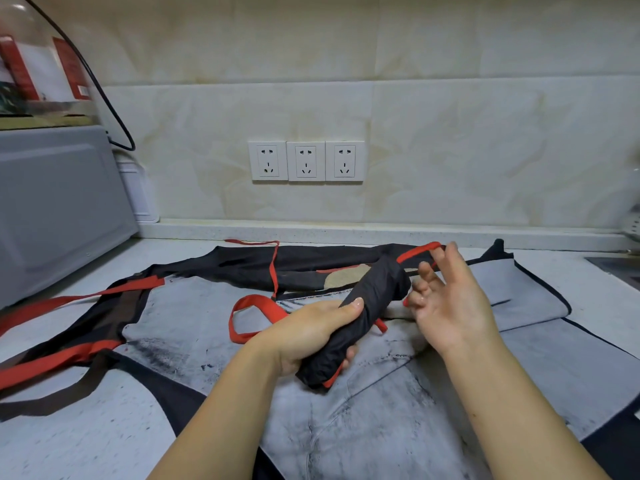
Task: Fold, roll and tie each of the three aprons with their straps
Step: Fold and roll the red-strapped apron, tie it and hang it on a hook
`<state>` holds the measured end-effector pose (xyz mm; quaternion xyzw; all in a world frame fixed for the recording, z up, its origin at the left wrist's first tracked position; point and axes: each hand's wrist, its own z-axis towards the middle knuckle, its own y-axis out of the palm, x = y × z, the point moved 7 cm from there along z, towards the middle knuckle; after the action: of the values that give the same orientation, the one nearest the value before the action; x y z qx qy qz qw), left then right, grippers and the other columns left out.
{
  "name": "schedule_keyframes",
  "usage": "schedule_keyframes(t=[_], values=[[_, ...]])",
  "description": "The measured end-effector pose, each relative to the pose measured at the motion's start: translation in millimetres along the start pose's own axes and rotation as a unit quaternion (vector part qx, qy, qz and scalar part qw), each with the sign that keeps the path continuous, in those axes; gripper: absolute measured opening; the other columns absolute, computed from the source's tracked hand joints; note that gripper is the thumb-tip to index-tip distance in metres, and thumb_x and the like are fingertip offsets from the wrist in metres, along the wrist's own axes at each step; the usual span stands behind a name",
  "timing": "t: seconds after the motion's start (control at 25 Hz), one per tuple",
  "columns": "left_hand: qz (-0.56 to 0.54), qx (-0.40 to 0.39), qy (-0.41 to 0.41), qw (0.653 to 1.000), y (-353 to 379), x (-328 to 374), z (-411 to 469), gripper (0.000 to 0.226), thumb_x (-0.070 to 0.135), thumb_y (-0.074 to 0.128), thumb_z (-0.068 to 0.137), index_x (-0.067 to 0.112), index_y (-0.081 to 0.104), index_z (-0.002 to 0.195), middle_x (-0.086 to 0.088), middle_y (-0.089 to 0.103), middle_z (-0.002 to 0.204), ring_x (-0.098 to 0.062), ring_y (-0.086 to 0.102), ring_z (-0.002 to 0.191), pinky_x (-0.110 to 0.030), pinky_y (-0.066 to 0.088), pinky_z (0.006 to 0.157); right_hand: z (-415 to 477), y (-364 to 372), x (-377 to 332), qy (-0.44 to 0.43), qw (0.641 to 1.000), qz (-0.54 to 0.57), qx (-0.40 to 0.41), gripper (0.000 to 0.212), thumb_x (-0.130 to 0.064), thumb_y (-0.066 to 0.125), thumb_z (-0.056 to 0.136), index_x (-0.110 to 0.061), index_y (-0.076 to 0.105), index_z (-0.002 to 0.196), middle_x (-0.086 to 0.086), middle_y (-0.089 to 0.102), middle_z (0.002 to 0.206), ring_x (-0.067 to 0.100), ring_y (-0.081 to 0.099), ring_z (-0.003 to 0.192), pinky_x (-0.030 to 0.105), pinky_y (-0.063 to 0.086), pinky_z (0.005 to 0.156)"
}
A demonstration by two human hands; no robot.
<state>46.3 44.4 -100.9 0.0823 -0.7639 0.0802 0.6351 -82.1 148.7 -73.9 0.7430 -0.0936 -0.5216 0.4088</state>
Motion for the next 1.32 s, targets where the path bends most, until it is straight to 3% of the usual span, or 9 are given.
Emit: schedule_keyframes(t=[0.2, 0.32, 0.36, 0.48, 0.56, 0.76, 1.08, 1.24, 1.32], values=[[0.054, -0.013, -0.047, 0.997, 5.2, -7.9, -2.4, 0.028, 0.042, 0.048, 0.1, 0.015, 0.056, 0.098, -0.006, 0.056, 0.061, -0.016, 0.053, 0.052, -0.026, 0.047, 0.054, -12.7, 17.6, -29.4, -0.216, 0.95, -0.22, -0.039, 0.011, -0.018, 0.062, 0.092, -0.024, 0.071, 0.09, -0.007, 0.067, 0.083, 0.008, 0.056, 0.066, 0.019, 0.042, 0.057], [0.079, -0.026, -0.047, 0.995, 10.9, -9.5, -2.3, 0.024, 0.035, 0.047, 0.102, 0.014, 0.055, 0.095, 0.001, 0.058, 0.054, -0.01, 0.054, 0.047, -0.022, 0.047, 0.049, -31.0, 54.0, 2.2, -0.308, 0.724, -0.601, -0.141, 0.015, -0.019, 0.063, 0.089, -0.026, 0.075, 0.084, -0.012, 0.07, 0.082, 0.01, 0.057, 0.087, 0.022, 0.043, 0.078], [0.067, -0.023, -0.045, 0.996, 9.9, -9.7, -1.5, 0.023, 0.034, 0.047, 0.102, 0.013, 0.055, 0.095, 0.002, 0.058, 0.054, -0.01, 0.054, 0.048, -0.023, 0.046, 0.05, -34.6, 55.2, 6.0, -0.315, 0.71, -0.615, -0.136, 0.015, -0.019, 0.063, 0.09, -0.026, 0.076, 0.085, -0.015, 0.069, 0.082, 0.009, 0.056, 0.088, 0.019, 0.042, 0.079], [0.006, 0.001, -0.019, 1.0, 2.3, -4.2, -0.6, 0.028, 0.038, 0.048, 0.1, 0.014, 0.061, 0.094, -0.003, 0.058, 0.058, -0.016, 0.05, 0.051, -0.026, 0.045, 0.051, -35.7, 29.4, -27.5, -0.345, 0.844, -0.41, -0.014, 0.019, -0.016, 0.056, 0.093, -0.027, 0.071, 0.089, -0.013, 0.068, 0.082, 0.004, 0.061, 0.082, 0.021, 0.046, 0.076], [-0.061, 0.025, 0.008, 0.998, -4.8, 1.8, 1.3, 0.032, 0.041, 0.05, 0.098, 0.013, 0.064, 0.089, -0.007, 0.063, 0.068, -0.016, 0.048, 0.051, -0.026, 0.044, 0.049, -21.0, 4.9, -33.1, -0.23, 0.914, -0.328, 0.063, 0.021, -0.014, 0.049, 0.091, -0.018, 0.067, 0.083, -0.007, 0.064, 0.066, 0.012, 0.056, 0.06, 0.027, 0.043, 0.06], [-0.189, 0.01, -0.009, 0.982, -9.8, -1.4, 4.4, 0.049, 0.051, 0.059, 0.085, 0.005, 0.063, 0.103, -0.014, 0.056, 0.086, -0.017, 0.048, 0.051, -0.025, 0.041, 0.049, -17.1, 12.1, 37.9, 0.07, 0.907, -0.407, -0.084, 0.022, -0.011, 0.049, 0.091, -0.012, 0.061, 0.073, -0.003, 0.053, 0.054, 0.01, 0.038, 0.044, 0.02, 0.025, 0.041], [-0.196, -0.079, -0.024, 0.977, 7.4, 4.3, -1.6, 0.048, 0.044, 0.043, 0.093, 0.002, 0.062, 0.105, -0.006, 0.056, 0.079, -0.013, 0.052, 0.047, -0.02, 0.045, 0.042, -23.6, 30.3, 39.3, -0.007, 0.954, -0.252, -0.161, 0.032, 0.009, 0.04, 0.091, -0.018, 0.057, 0.092, 0.014, 0.052, 0.051, 0.021, 0.043, 0.047, 0.021, 0.043, 0.043], [-0.204, -0.097, -0.036, 0.974, 11.8, 1.8, -2.9, 0.044, 0.04, 0.044, 0.095, 0.001, 0.063, 0.104, -0.007, 0.059, 0.079, -0.016, 0.056, 0.057, -0.022, 0.048, 0.042, -34.7, 39.6, 33.9, 0.004, 0.943, -0.252, -0.217, 0.052, 0.001, 0.043, 0.097, -0.038, 0.075, 0.084, 0.027, 0.05, 0.11, 0.01, 0.041, 0.034, 0.024, 0.036, 0.048], [-0.208, -0.085, -0.028, 0.974, 9.0, 5.1, -4.6, 0.042, 0.038, 0.043, 0.096, 0.003, 0.064, 0.104, -0.005, 0.065, 0.08, -0.014, 0.055, 0.06, -0.021, 0.048, 0.042, -29.5, 34.8, 40.6, 0.011, 0.937, -0.287, -0.199, 0.047, 0.002, 0.041, 0.095, -0.032, 0.073, 0.094, 0.025, 0.064, 0.063, 0.012, 0.045, 0.04, 0.025, 0.037, 0.05]])
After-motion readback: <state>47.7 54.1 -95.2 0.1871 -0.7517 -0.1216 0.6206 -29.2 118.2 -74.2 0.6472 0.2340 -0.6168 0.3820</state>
